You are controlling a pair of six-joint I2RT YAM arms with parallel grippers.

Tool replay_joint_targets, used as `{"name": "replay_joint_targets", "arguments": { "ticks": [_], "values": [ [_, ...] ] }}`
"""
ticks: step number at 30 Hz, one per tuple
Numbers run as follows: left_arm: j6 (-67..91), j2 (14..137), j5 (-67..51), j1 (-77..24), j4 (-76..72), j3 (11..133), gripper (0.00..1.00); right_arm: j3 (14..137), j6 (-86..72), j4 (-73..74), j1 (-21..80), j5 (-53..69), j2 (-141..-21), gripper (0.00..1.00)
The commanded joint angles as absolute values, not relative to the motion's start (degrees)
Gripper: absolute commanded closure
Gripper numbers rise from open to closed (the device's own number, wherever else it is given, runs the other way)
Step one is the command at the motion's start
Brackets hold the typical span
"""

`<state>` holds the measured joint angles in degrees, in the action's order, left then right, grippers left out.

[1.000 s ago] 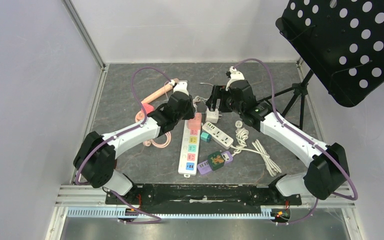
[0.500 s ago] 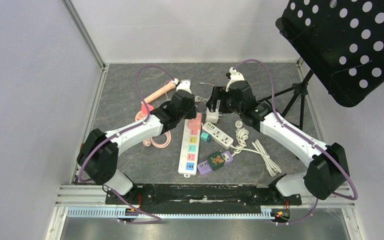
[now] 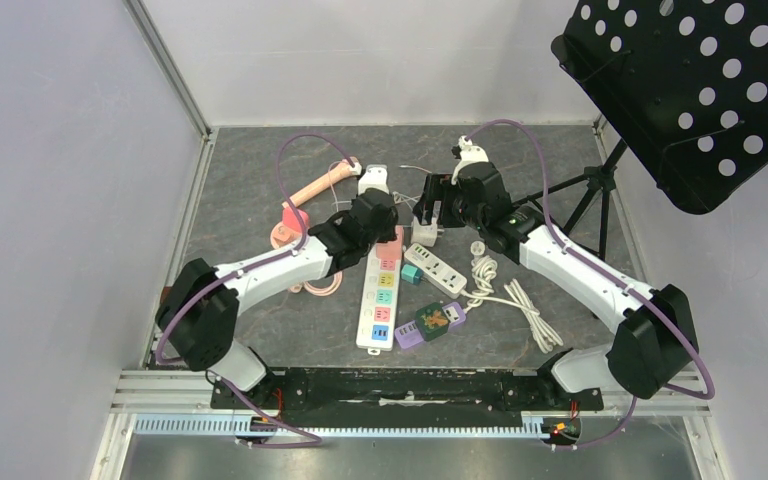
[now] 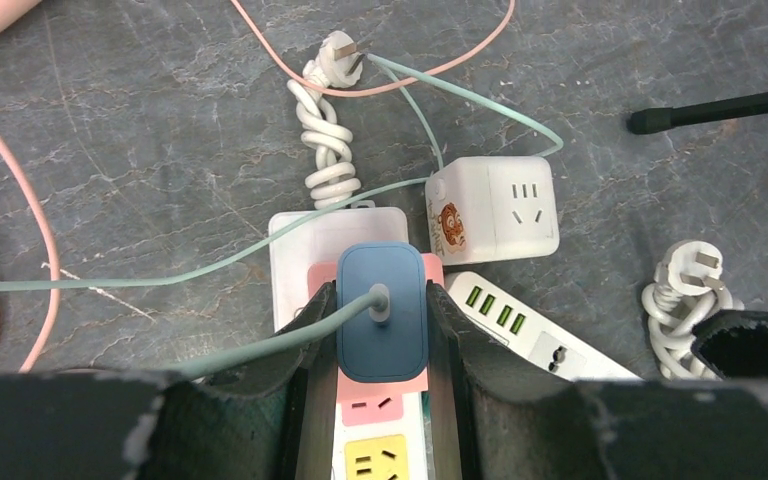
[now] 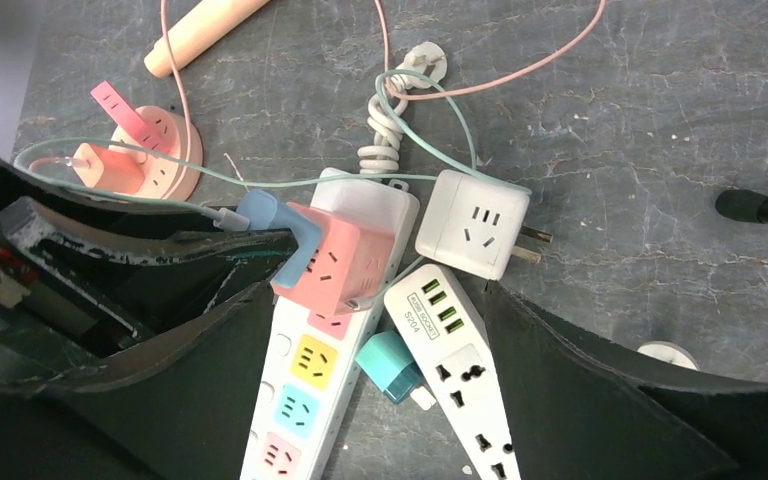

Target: Insert the plug

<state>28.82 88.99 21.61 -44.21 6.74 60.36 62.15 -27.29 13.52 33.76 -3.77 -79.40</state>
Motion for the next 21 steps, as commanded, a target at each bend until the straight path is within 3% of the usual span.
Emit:
{"name": "replay_joint_targets", "arguments": {
  "ticks": [1, 21],
  "values": [
    [26.5, 90.3, 30.0, -47.3, 8.6, 57.3, 0.98, 62.0, -27.4, 13.4, 33.8, -6.1, -79.0, 0.21],
    [29.4, 97.0, 39.5, -53.3, 8.3, 50.6, 0.98, 60.9, -27.3, 19.0, 33.3, -7.9, -82.1, 0.21]
  ]
}}
